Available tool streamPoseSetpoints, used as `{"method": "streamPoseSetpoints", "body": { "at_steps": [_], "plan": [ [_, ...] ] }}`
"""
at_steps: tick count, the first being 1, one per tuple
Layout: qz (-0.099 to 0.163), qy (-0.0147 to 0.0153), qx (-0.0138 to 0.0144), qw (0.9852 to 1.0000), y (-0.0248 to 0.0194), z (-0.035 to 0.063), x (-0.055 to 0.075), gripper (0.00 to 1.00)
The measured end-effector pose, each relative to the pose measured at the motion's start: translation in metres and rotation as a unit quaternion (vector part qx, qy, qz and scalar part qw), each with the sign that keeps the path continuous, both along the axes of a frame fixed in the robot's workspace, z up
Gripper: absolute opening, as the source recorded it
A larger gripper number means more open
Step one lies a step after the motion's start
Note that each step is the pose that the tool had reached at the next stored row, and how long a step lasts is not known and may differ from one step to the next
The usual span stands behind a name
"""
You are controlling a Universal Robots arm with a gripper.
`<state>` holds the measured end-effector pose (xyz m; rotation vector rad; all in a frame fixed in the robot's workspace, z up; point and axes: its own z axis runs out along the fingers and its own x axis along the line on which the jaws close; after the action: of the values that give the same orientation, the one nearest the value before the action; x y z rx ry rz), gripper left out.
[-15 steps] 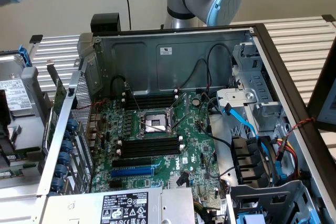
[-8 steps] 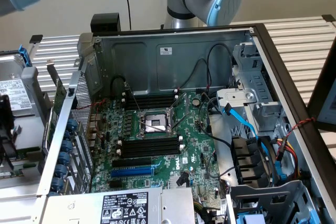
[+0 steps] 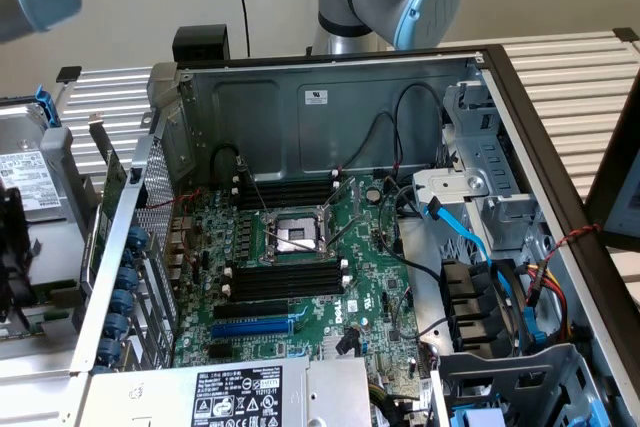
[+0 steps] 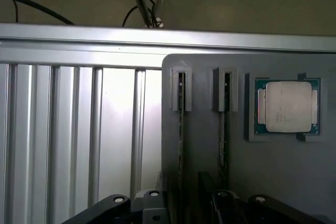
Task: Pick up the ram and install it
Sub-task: 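Pick up the ram and move it above insertion slot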
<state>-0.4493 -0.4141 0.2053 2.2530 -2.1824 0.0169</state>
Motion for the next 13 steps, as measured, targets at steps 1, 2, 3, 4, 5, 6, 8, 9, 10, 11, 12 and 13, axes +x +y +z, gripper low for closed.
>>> {"method": "streamPoseSetpoints", "body": {
  "at_steps": [1,2,3,4,5,6,8,9,10,11,12,13],
  "plan": [
    [0.0,0.0,0.0,1.0,0.0,-0.0012,0.0,0.36],
    [0.0,0.0,0.0,1.0,0.0,-0.0023,0.0,0.36],
    [0.0,0.0,0.0,1.0,0.0,-0.0033,0.0,0.36],
    [0.0,0.0,0.0,1.0,0.0,-0.004,0.0,0.36],
    [0.0,0.0,0.0001,1.0,0.0,-0.0049,0.0,0.36],
    [0.0,0.0,0.0001,1.0,0.0,-0.0055,-0.0001,0.35],
    [0.0,0.0001,0.0003,1.0,0.0,-0.0061,-0.0001,0.28],
    [0.0,0.0001,0.0003,1.0,0.0,-0.0061,0.0,0.22],
    [0.0,0.0001,0.0003,1.0,-0.0001,-0.0061,0.0,0.16],
    [0.0,0.0,0.0004,1.0,-0.0001,-0.0048,0.0,0.12],
    [0.0,-0.0002,0.0005,1.0,-0.0001,-0.001,0.0001,0.12],
    [0.0,0.0,0.0004,1.0,-0.0001,0.0036,0.0,0.12]
  ]
}}
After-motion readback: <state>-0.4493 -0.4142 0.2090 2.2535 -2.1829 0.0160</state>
